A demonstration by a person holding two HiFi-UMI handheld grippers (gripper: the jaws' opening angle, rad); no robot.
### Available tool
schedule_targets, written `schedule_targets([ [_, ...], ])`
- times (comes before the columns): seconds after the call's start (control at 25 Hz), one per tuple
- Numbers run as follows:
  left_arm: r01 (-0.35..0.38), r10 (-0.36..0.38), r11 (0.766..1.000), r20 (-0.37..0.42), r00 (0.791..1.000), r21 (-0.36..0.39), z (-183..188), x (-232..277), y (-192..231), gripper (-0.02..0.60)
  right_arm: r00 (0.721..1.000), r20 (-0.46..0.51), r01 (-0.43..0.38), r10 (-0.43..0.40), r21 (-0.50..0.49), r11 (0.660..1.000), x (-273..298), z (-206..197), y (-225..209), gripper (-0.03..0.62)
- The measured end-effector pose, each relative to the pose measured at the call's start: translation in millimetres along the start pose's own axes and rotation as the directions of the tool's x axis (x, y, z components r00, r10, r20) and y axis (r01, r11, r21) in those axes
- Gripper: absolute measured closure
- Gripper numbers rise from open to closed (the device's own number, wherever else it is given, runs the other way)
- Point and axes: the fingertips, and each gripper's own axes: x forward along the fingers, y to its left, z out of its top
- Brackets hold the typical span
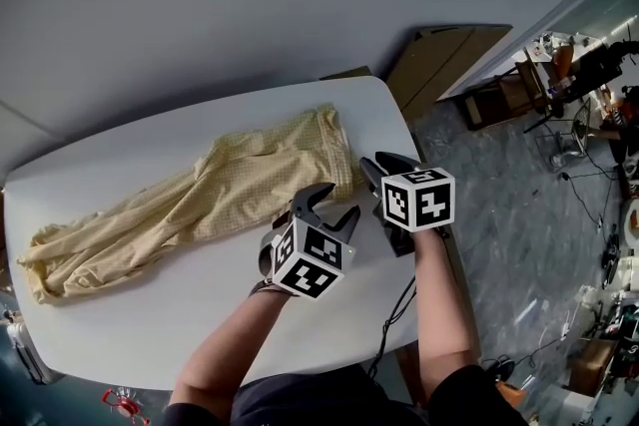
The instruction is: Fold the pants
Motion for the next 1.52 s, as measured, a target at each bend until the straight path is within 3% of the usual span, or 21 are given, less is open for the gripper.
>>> schedule_targets([
  [0.2,0.012,-0.013,1.0,-0.08,0.997,-0.011,-15.6,17.9,6.0,0.394,1.0,0.006,-0.013,0.013,-0.01,1.0,1.1,7.8,1.0,0.477],
  [0.36,0.012,-0.014,1.0,-0.096,0.995,-0.021,-16.0,19.4,8.3,0.419,1.0,0.0,-0.025,0.025,-0.012,1.0,4.4,7.7,0.6,0.48],
  [0.68,0.017,-0.013,0.999,-0.116,0.993,0.031,-19.6,19.4,10.0,0.513,0.998,-0.009,-0.069,0.069,-0.019,0.997,16.1,10.1,0.0,0.482],
  [0.88,0.039,-0.038,0.999,-0.121,0.992,0.012,-20.0,16.5,8.4,0.525,0.995,-0.018,-0.097,0.096,-0.054,0.994,25.6,21.8,2.5,0.479],
  [1.12,0.081,-0.089,0.995,-0.153,0.984,-0.062,-32.5,-0.5,-2.3,0.537,0.987,-0.046,-0.158,0.154,-0.078,0.984,38.5,22.4,19.4,0.459],
  [1.36,0.056,-0.055,0.998,-0.155,0.986,0.0,-35.9,0.5,-4.6,0.534,0.986,-0.103,-0.148,0.135,-0.131,0.98,65.7,30.9,20.5,0.441],
  [1.52,0.063,-0.063,0.998,-0.155,0.986,-0.001,-34.4,1.7,-1.8,0.528,0.976,-0.145,-0.184,0.165,-0.134,0.974,75.2,34.2,21.8,0.436],
])
